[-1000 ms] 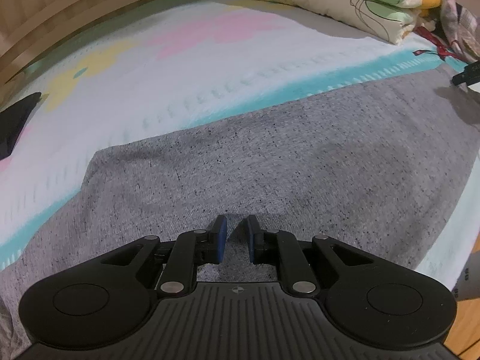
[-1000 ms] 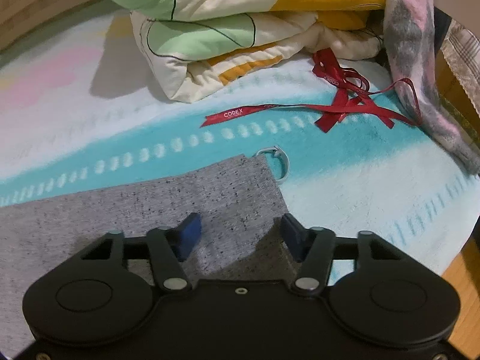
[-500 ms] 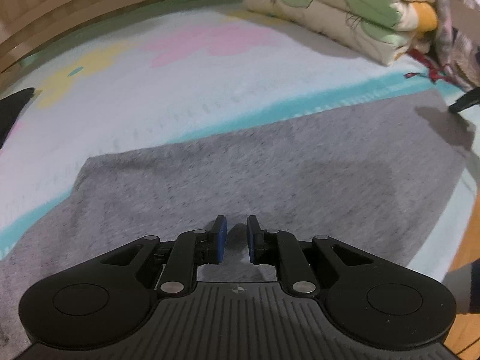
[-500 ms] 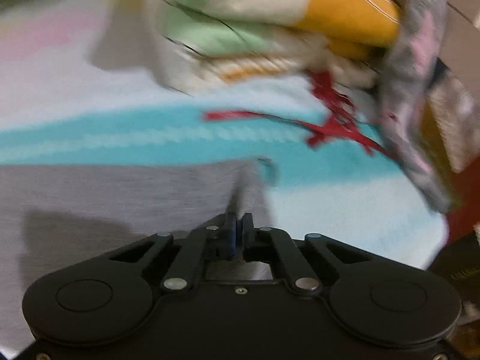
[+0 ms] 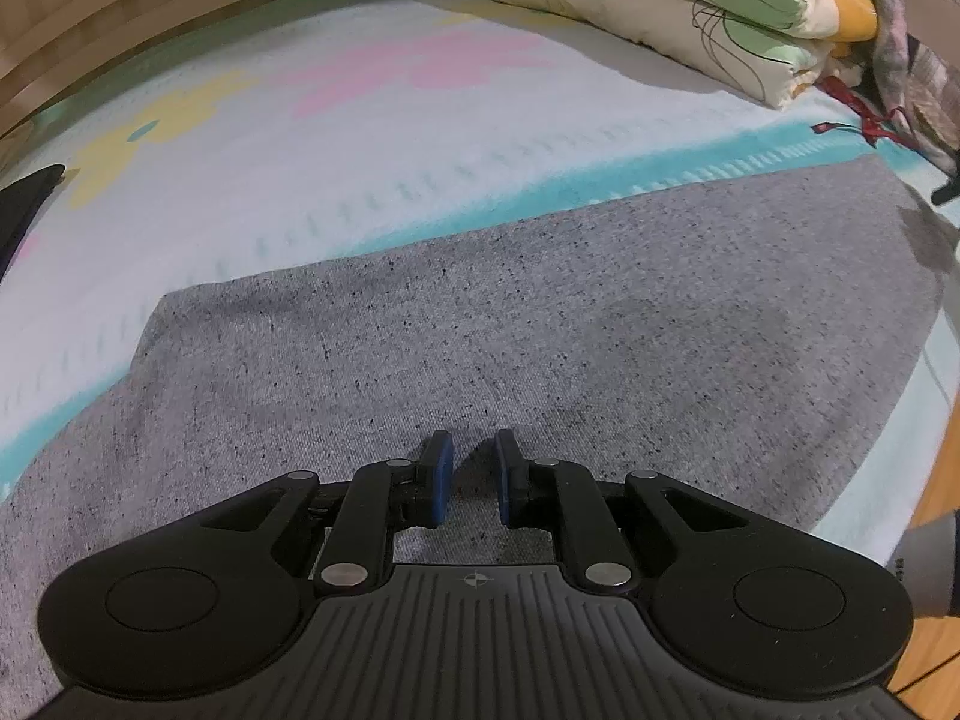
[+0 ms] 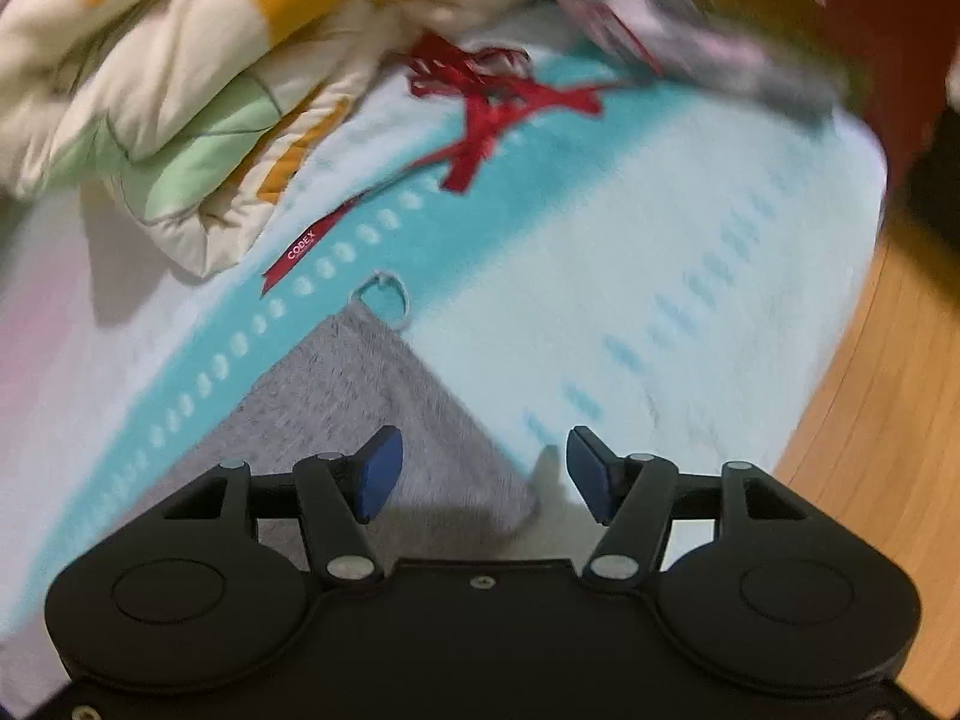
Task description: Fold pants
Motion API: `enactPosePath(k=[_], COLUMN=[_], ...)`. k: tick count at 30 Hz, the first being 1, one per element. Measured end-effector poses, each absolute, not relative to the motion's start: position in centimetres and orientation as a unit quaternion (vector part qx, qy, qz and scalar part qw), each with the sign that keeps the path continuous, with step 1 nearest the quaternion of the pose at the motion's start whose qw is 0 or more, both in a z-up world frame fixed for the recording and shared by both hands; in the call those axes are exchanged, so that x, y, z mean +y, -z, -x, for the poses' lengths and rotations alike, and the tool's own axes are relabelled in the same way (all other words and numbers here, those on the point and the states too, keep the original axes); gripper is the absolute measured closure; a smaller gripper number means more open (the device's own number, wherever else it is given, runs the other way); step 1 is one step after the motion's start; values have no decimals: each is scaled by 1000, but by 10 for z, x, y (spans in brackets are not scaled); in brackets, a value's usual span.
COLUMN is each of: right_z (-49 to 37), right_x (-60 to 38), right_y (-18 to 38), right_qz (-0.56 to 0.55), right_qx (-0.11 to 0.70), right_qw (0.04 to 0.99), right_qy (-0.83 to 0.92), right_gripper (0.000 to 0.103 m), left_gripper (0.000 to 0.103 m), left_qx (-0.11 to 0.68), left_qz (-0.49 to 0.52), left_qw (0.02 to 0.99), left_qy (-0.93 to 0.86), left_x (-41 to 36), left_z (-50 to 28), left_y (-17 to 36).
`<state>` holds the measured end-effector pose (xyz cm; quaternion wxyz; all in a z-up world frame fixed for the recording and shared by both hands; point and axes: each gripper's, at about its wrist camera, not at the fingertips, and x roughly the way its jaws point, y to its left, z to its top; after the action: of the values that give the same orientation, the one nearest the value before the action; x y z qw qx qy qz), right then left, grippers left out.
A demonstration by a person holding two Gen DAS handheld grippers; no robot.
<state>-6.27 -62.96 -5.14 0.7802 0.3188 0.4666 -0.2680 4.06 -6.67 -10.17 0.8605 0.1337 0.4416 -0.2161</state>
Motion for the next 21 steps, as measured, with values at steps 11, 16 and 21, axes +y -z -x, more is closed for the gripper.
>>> enactPosePath(k=[11, 16, 21], right_z=[70, 68, 67], right_x=[-617, -616, -614], right_y=[80, 83, 77], right_qz=[-343, -342, -329], right_qx=[508, 490, 472], right_qw=[764, 778, 795], right_qy=[203, 196, 194], right_gripper=[38, 37, 59], left_gripper=[89, 89, 89], left_qx=[434, 429, 441], left_qz=[-137, -138, -108], left_qw=[864, 866, 862], left_qy=[216, 215, 224], left_x=[-66, -68, -77], left_z=[-38, -35, -37], left_y=[103, 102, 86])
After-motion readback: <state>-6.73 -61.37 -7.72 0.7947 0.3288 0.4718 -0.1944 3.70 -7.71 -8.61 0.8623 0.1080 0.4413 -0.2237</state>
